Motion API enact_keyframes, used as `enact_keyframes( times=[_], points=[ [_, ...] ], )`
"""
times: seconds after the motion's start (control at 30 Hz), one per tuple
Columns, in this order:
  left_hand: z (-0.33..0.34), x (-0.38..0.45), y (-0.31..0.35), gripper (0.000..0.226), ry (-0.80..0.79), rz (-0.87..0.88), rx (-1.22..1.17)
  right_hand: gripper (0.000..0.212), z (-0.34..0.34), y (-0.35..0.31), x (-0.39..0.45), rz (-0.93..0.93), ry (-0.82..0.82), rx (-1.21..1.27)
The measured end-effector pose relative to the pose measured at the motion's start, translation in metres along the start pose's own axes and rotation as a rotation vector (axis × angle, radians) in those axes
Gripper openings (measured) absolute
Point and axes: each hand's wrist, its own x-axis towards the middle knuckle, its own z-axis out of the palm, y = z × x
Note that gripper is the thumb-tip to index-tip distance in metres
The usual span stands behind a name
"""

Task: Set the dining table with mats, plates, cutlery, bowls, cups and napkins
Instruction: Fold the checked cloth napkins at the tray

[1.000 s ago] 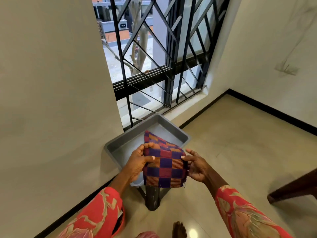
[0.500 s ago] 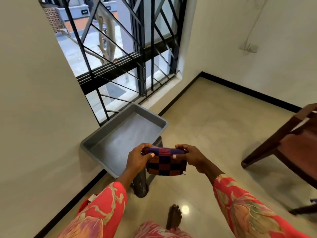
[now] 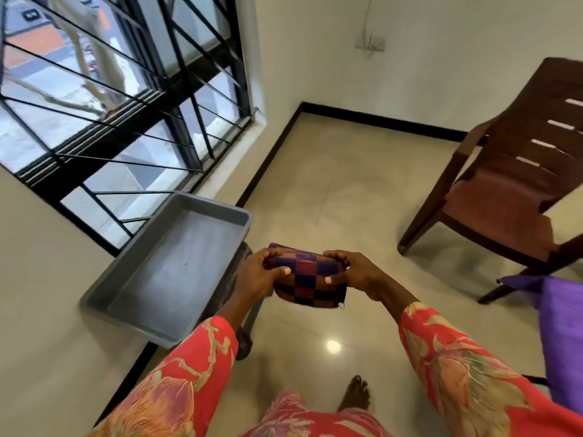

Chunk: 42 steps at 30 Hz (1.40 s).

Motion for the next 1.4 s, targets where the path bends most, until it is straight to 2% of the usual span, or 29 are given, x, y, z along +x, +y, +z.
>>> enact_keyframes(
  times=[0.13,0.2,0.33,0.43,0.5,0.57,0.7,0.8,0.87,0.93,1.07,1.27,1.4],
  points=[
    [0.025,0.021,0.012,0.044,-0.077,0.014,0.114,0.062,-0.035,0.012,-0.001,-0.023,-0.042,-0.067],
    [0.042,0.032,0.018,0.046,-0.134,0.018,0.127,0.052,-0.055,0.020,0.001,-0.026,-0.032,-0.147],
    [0.080,0.057,0.042,0.022,-0.228,0.093,0.307,0.024,-0.100,0.037,0.007,-0.020,0.068,-0.457],
    [0.105,0.082,0.060,0.022,-0.282,0.124,0.393,0.011,-0.136,0.048,0.008,-0.034,0.113,-0.473],
    [0.124,0.095,0.076,0.020,-0.317,0.036,0.224,0.004,-0.161,0.054,0.006,-0.019,0.110,-0.348],
    [0.142,0.100,0.095,0.024,-0.300,-0.075,0.013,0.009,-0.182,0.056,0.002,0.023,0.120,-0.151],
    [0.191,0.115,0.131,0.034,-0.264,-0.188,-0.195,0.007,-0.222,0.062,-0.008,0.030,0.219,0.194],
    [0.221,0.123,0.154,0.027,-0.377,-0.257,-0.367,0.012,-0.249,0.069,-0.014,0.028,0.353,0.419],
    [0.245,0.129,0.167,0.041,-0.458,-0.285,-0.450,0.011,-0.268,0.074,-0.018,0.026,0.445,0.503],
    [0.268,0.134,0.179,0.047,-0.488,-0.303,-0.481,0.013,-0.287,0.080,-0.022,0.037,0.529,0.536],
    [0.307,0.148,0.201,0.024,-0.526,-0.292,-0.513,0.030,-0.320,0.093,-0.031,0.052,0.603,0.654],
    [0.359,0.185,0.234,0.021,-0.605,-0.307,-0.550,0.034,-0.367,0.122,-0.046,0.097,0.570,0.854],
    [0.392,0.213,0.259,0.023,-0.704,-0.307,-0.518,0.058,-0.397,0.130,-0.043,0.081,0.625,0.939]
  ],
)
